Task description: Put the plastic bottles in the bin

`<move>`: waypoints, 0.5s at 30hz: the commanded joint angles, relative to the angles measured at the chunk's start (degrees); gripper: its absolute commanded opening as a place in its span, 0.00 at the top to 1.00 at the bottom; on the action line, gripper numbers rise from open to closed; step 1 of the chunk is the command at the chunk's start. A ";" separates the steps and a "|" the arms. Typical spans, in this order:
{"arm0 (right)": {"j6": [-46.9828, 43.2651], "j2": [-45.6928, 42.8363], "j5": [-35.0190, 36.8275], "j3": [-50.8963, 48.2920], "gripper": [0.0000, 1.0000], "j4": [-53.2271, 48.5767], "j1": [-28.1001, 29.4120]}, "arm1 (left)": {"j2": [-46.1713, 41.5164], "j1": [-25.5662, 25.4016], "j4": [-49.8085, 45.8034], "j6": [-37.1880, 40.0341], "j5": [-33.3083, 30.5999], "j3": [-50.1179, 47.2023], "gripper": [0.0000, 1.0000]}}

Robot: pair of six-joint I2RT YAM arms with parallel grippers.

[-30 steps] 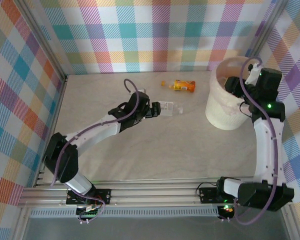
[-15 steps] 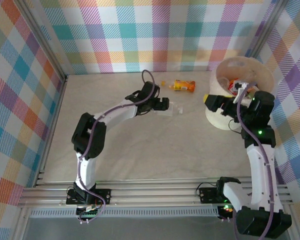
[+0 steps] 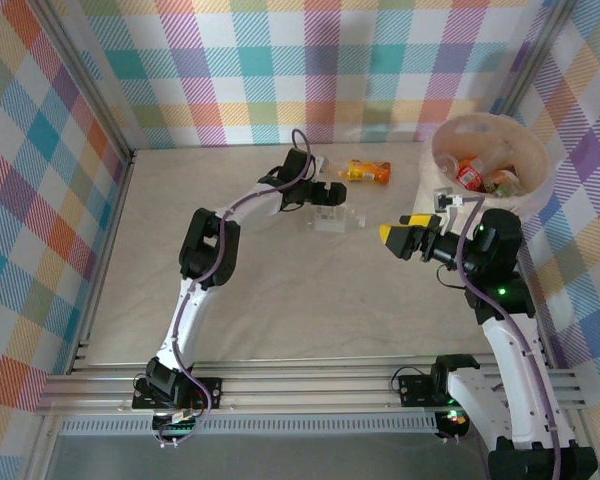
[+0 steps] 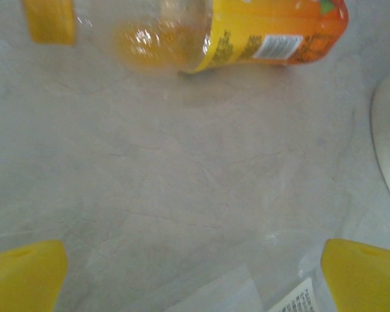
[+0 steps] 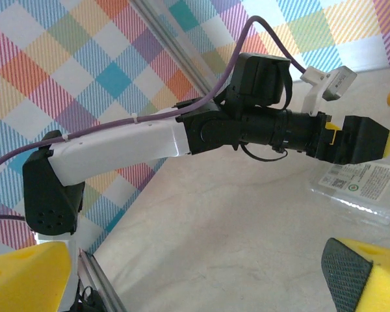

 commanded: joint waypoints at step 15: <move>1.06 7.24 -4.69 0.77 0.00 1.22 1.06 | -23.88 -4.35 9.43 5.30 8.96 -33.61 0.00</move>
